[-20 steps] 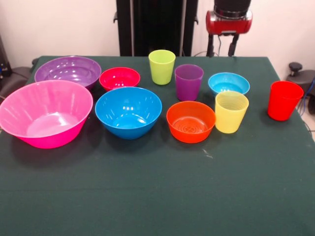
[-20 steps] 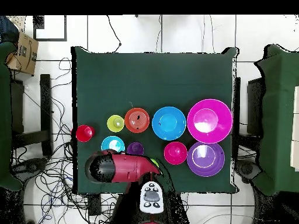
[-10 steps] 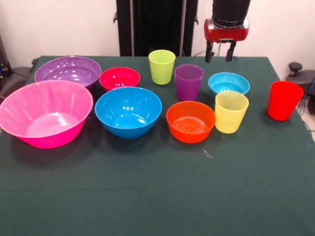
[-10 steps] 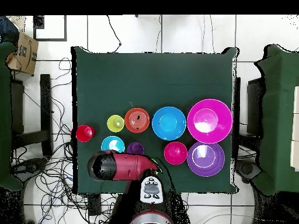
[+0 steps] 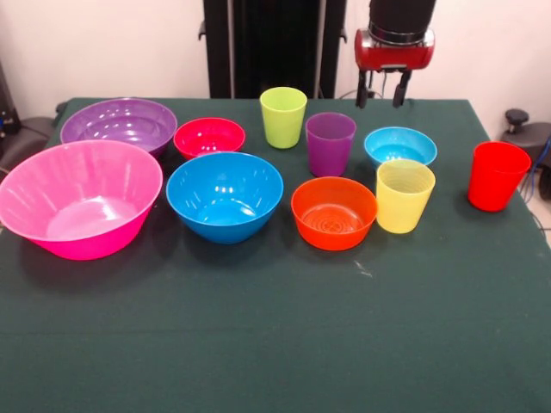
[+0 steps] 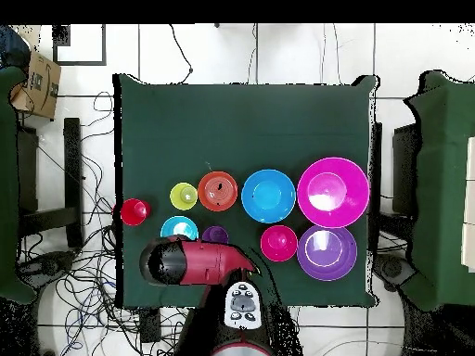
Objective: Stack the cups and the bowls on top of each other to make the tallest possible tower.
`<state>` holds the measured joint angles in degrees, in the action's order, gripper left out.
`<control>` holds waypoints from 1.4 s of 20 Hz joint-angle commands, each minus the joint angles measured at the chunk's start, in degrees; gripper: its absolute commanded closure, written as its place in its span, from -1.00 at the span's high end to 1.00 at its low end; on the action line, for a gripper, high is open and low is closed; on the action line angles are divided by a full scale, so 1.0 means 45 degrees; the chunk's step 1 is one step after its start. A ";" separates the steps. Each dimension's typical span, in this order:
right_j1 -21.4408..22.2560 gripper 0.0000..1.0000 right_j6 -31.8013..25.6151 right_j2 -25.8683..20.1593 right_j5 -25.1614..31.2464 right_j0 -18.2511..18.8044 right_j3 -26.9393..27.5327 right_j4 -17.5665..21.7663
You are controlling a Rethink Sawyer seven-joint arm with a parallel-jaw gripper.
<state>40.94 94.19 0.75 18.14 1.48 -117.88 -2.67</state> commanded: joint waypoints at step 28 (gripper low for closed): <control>-0.0508 1.00 0.0245 -0.0527 0.1381 0.0933 0.1780 0.1833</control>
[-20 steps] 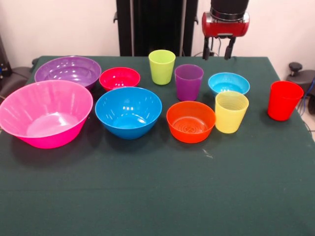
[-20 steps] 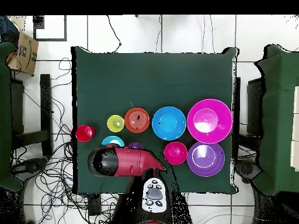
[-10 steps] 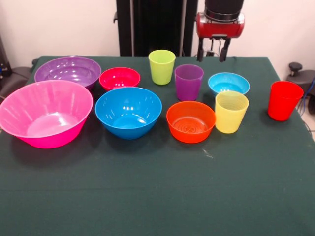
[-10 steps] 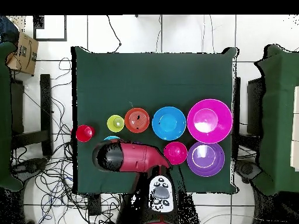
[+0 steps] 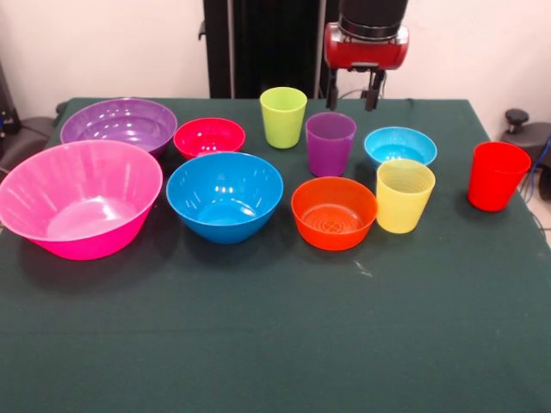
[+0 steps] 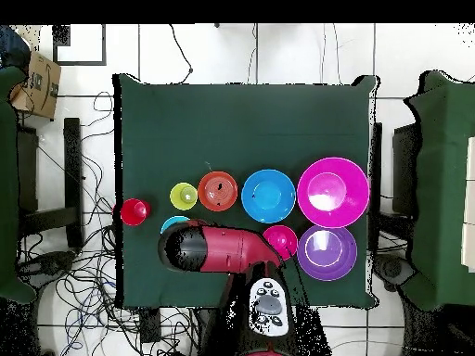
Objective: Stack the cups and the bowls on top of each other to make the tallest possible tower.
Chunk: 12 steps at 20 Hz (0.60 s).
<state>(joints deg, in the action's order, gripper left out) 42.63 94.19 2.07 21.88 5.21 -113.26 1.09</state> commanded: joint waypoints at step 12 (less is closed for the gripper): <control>-0.0910 1.00 0.0507 -0.0856 0.0565 -0.0020 0.0790 0.0976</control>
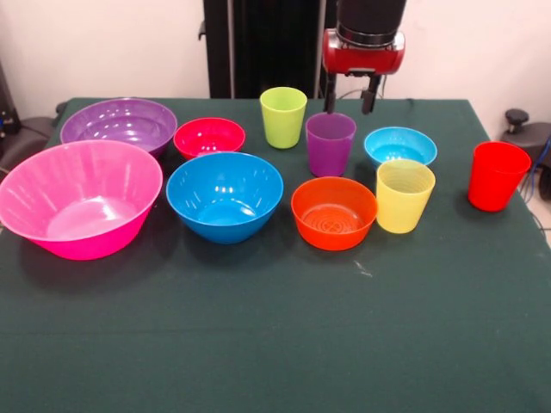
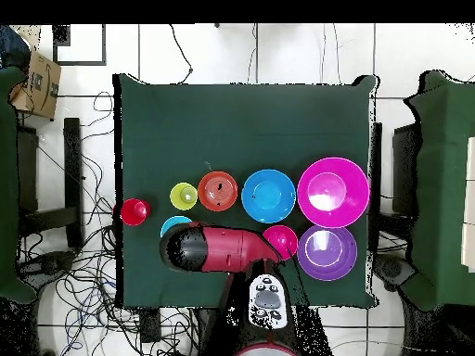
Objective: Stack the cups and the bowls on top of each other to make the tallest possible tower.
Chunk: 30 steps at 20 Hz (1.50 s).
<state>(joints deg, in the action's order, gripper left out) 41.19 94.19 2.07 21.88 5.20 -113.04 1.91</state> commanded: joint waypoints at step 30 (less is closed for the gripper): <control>-0.0261 1.00 0.0569 -0.0840 0.0848 -0.0022 0.0659 0.0594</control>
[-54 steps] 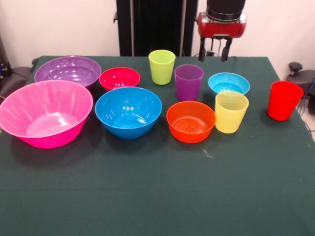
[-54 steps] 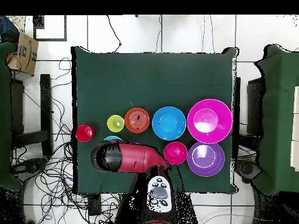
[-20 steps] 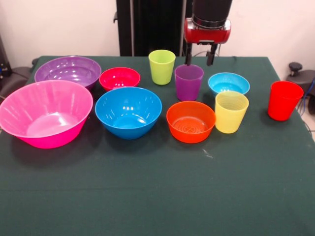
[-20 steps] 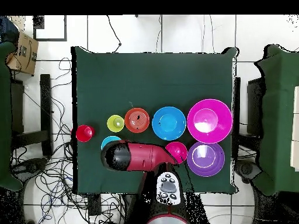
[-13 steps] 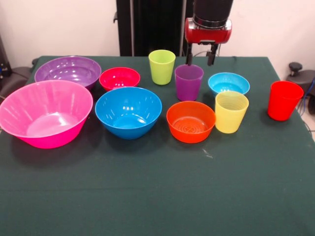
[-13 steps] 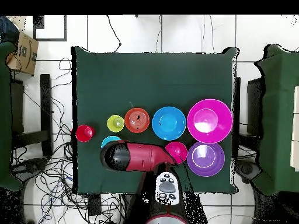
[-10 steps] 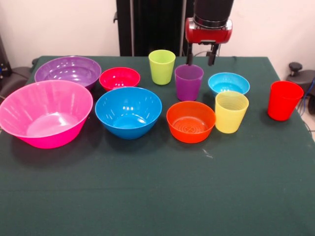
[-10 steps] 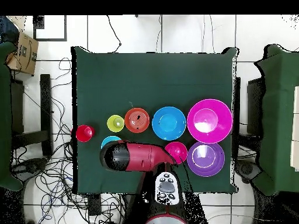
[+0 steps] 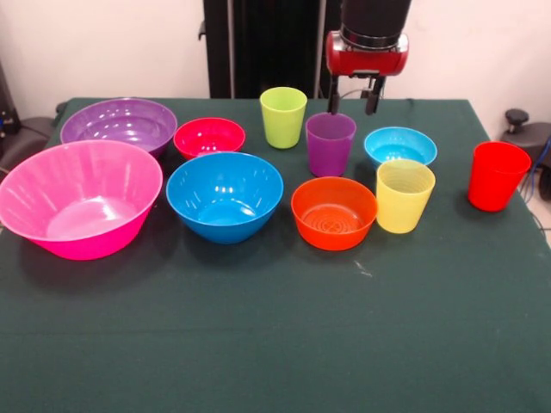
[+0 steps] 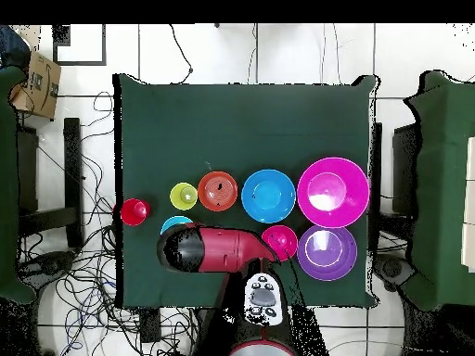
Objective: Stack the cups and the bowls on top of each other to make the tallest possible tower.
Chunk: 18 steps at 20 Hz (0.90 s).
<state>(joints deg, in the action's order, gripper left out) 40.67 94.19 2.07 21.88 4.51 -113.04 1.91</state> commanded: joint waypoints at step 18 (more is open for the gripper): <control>0.0282 1.00 0.0003 -0.1013 0.1969 0.0667 0.1318 0.0664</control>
<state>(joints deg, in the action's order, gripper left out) 42.89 94.19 2.07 24.40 6.05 -111.08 1.93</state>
